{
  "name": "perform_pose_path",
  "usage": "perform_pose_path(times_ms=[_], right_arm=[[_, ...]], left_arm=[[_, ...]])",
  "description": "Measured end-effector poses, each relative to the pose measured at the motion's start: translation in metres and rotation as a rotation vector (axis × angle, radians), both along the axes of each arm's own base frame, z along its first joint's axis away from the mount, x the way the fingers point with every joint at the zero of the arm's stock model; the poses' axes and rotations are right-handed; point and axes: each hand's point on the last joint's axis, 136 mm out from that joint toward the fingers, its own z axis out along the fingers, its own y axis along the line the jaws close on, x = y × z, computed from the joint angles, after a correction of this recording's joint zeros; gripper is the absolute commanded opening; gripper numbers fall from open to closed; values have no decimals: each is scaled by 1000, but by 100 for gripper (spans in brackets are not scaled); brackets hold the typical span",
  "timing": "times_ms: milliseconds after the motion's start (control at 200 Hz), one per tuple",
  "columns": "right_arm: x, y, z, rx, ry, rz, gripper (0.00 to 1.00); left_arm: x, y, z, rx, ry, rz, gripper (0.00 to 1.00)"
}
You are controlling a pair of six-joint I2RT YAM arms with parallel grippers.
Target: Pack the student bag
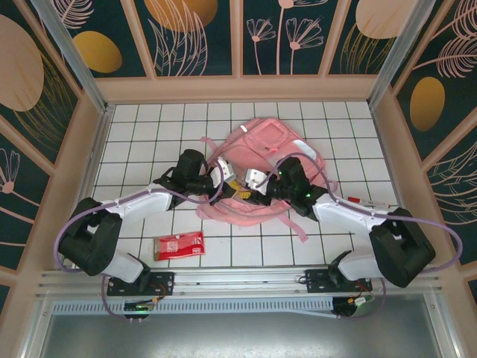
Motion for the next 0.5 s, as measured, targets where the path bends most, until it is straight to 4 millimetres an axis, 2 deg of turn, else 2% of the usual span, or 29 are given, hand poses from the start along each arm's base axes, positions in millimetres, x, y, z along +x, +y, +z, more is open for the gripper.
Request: perform_pose_path(times_ms=[25, 65, 195, 375, 395, 425, 455, 500], right_arm=[[3, -1, -3, -9, 2, -15, 5], [6, -2, -6, -16, 2, -30, 0], [7, -7, -5, -43, -37, -25, 0], [4, -27, 8, -108, -152, 25, 0], [4, -29, 9, -111, -161, 28, 5], [4, -30, 11, -114, -171, 33, 21], [3, -31, 11, -115, -170, 36, 33], [4, -34, 9, -120, -155, 26, 43]], left_arm=[[1, 1, -1, 5, -1, 8, 0], [2, 3, -3, 16, -1, 23, 0], [16, 15, -6, 49, -1, 111, 0], [68, 78, -19, 123, 23, 380, 0], [71, 82, -20, 128, 17, 392, 0], [72, 84, -19, 133, 14, 393, 0], [72, 83, -18, 135, 12, 383, 0], [71, 82, -16, 138, 5, 371, 0]])
